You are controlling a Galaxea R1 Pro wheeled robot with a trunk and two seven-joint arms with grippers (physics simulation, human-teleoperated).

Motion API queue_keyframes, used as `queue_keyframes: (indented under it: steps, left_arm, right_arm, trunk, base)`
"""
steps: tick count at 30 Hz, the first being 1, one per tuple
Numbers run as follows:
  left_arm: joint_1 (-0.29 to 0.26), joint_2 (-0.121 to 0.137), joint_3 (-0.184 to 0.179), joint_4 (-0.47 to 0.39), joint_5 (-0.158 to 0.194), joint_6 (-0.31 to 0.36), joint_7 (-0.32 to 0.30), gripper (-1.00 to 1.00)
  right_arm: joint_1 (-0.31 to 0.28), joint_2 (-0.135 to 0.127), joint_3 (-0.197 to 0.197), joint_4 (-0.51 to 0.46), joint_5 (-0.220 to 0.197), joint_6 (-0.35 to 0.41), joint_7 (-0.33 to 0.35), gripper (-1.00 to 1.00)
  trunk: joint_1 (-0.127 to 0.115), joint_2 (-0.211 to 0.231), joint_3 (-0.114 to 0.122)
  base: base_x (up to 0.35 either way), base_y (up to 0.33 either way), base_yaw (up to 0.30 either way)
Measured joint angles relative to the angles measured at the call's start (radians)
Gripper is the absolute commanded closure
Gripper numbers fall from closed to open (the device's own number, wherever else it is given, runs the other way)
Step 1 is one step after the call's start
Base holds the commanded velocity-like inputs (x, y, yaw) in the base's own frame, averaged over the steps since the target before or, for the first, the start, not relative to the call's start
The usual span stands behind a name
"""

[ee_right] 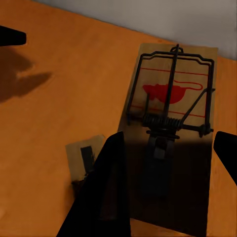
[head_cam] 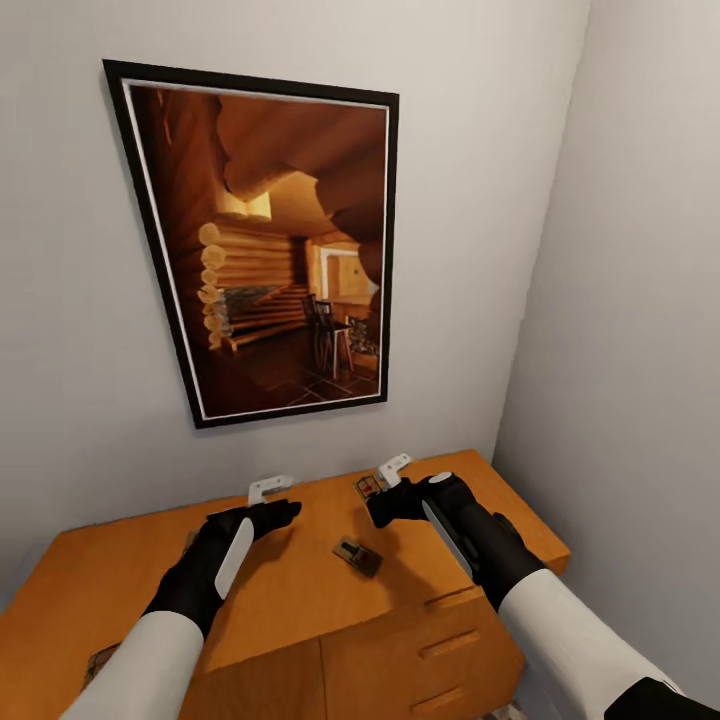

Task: Take the four mousetraps from the cabinet in the bathroom and place them on the bathroom floor. Make sure all four end up on the same floor surface, and ensure that at least two of them are either under or directly next to the same bathroom sink.

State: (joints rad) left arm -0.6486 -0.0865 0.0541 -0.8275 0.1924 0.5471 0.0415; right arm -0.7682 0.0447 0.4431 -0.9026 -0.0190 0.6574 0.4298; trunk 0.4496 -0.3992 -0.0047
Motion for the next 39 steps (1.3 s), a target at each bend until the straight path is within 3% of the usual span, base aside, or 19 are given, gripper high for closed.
queue_keyframes:
  steps: [13, 29, 39]
  left_arm:
    - [0.0, 0.0, -0.001, -0.001, -0.002, 0.002, 0.0, -1.0]
    - [0.0, 0.0, 0.0, -0.001, -0.002, 0.0, 0.001, -1.0]
    - [0.0, -0.001, -0.001, -0.001, -0.002, 0.0, 0.002, -1.0]
  right_arm:
    - [0.0, 0.0, 0.0, 0.0, 0.001, 0.0, 0.0, 1.0]
    - [0.0, 0.0, 0.001, 0.0, 0.002, 0.0, 0.0, 1.0]
    - [0.0, 0.0, 0.001, 0.0, 0.003, 0.0, 0.0, 1.0]
  trunk:
    - [0.0, 0.0, 0.0]
    - [0.0, 0.0, 0.0]
    - [0.0, 0.0, 0.0]
  base:
    - [-0.03, -0.199, 0.296]
    - [0.18, -0.274, 0.289]
    - [0.03, -0.031, 0.072]
